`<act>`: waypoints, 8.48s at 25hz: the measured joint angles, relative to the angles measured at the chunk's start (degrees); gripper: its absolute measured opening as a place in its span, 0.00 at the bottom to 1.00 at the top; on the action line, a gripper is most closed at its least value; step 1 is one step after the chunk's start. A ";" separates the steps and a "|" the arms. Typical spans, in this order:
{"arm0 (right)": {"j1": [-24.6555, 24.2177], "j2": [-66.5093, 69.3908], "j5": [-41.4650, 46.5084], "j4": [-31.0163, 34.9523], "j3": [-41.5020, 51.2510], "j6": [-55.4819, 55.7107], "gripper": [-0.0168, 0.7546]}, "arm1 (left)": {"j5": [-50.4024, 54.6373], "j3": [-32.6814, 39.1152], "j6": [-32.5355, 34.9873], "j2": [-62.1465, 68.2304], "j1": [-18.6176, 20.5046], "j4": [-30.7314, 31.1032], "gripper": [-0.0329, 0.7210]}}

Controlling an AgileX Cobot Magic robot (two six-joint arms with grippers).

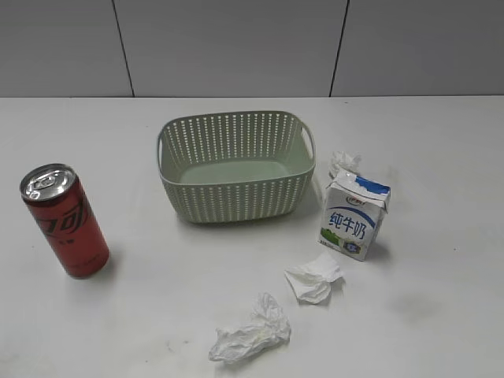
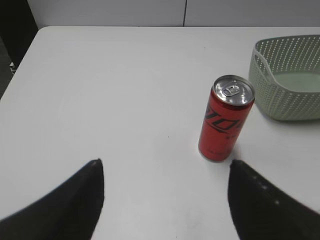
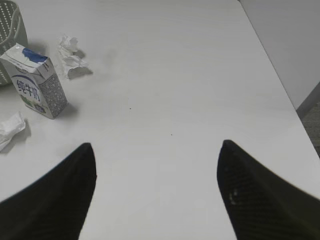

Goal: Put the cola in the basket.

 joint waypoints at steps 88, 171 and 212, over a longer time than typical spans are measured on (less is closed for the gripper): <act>0.00 0.00 0.00 0.12 0.00 0.05 0.76 | 3.53 -36.83 10.46 89.41 -16.21 -3.75 0.83; 0.00 0.00 0.00 0.12 0.00 -0.02 0.76 | 12.01 -85.79 8.96 121.51 -32.62 1.36 0.75; 0.00 0.00 0.00 0.12 0.00 -0.01 0.76 | 11.43 -56.84 -1.44 80.03 -2.26 7.02 0.83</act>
